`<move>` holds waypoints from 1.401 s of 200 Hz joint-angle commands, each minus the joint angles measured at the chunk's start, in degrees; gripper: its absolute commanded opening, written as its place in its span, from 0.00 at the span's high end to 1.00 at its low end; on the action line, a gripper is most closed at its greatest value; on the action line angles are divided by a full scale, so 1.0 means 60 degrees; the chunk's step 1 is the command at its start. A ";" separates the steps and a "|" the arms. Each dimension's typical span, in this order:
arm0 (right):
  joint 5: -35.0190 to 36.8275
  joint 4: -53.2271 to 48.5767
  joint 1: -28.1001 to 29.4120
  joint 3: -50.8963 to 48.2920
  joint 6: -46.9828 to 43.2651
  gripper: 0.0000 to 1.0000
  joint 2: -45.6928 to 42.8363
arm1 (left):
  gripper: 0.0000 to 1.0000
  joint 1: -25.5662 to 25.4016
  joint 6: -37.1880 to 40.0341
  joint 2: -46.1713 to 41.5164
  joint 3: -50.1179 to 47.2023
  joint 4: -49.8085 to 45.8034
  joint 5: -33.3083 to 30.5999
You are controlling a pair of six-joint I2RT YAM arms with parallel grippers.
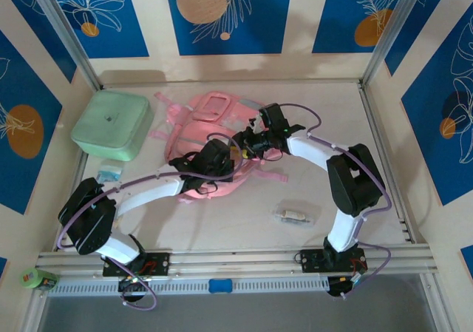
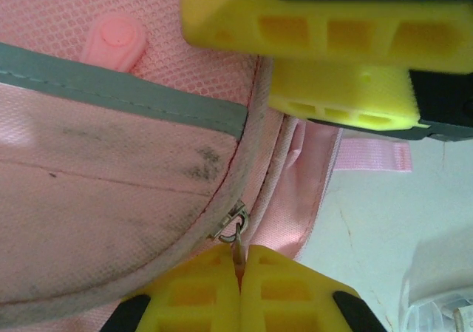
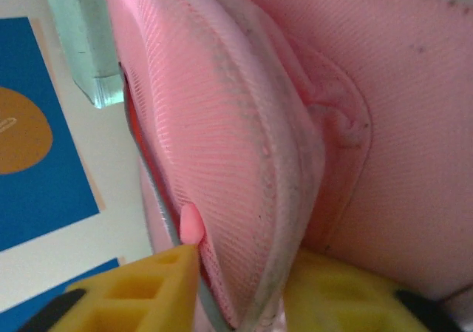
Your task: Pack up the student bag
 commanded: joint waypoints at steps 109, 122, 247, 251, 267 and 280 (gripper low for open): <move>-0.0462 -0.3697 -0.2715 0.1682 -0.3947 1.00 -0.0373 | 1.00 0.1277 0.3549 -0.1219 -0.0463 -0.2377 -0.0347; -0.0433 -0.3499 -0.2716 0.1847 -0.3928 1.00 -0.0195 | 1.00 0.0979 0.3526 -0.1275 -0.0485 -0.1796 0.0700; -0.1792 -0.1838 -0.2143 0.0523 -0.3001 0.52 -0.0400 | 1.00 -0.0221 0.3417 -0.0087 -0.0010 -0.0701 0.0415; -0.1861 -0.1758 -0.2036 0.0464 -0.2955 0.52 -0.0399 | 1.00 -0.0208 0.3429 -0.0063 0.0017 -0.0726 0.0443; -0.1844 -0.1816 -0.1666 0.0529 -0.2982 0.56 -0.0306 | 1.00 -0.0214 0.3457 0.0029 0.0130 -0.0839 0.0425; -0.1629 -0.1789 -0.1565 0.0508 -0.2993 0.64 -0.0265 | 1.00 -0.0206 0.3498 0.0059 0.0137 -0.0952 0.0271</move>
